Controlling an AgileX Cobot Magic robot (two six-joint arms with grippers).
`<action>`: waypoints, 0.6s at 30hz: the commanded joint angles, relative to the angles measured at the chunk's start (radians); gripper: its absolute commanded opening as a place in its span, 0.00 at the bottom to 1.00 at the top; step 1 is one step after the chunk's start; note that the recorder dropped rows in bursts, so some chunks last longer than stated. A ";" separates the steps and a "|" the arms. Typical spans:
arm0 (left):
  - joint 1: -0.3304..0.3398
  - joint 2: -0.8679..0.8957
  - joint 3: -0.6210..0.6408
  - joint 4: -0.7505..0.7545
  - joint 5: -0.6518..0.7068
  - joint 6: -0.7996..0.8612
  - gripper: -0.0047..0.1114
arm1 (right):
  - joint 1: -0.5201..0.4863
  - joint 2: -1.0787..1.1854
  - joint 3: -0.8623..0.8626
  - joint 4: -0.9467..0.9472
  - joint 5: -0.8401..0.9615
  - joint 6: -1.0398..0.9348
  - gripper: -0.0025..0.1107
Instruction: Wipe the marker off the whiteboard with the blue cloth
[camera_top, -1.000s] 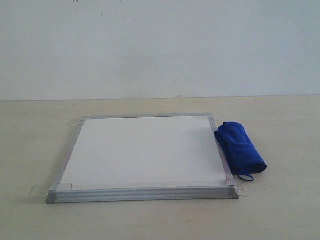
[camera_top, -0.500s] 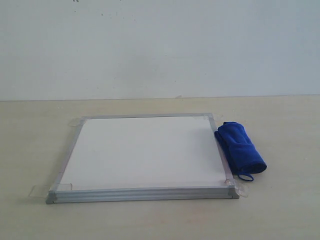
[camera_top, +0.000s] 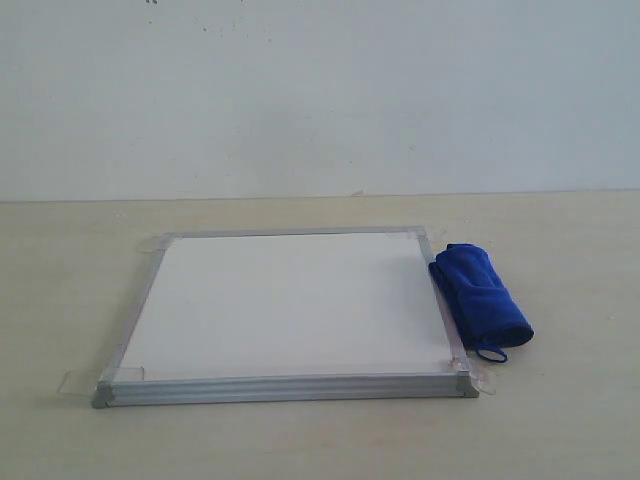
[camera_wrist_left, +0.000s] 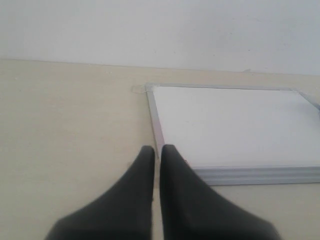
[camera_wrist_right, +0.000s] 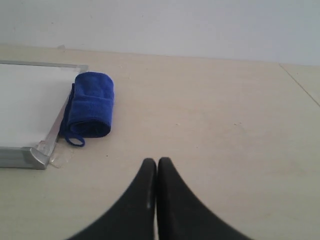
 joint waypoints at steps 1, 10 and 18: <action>0.002 -0.004 0.004 0.006 -0.001 -0.001 0.08 | -0.003 -0.006 -0.001 -0.001 0.000 0.011 0.02; 0.002 -0.004 0.004 0.006 -0.001 -0.001 0.08 | -0.003 -0.006 -0.001 0.010 -0.007 0.020 0.02; 0.002 -0.004 0.004 0.006 -0.001 -0.001 0.08 | -0.003 -0.006 -0.001 0.010 -0.003 0.016 0.02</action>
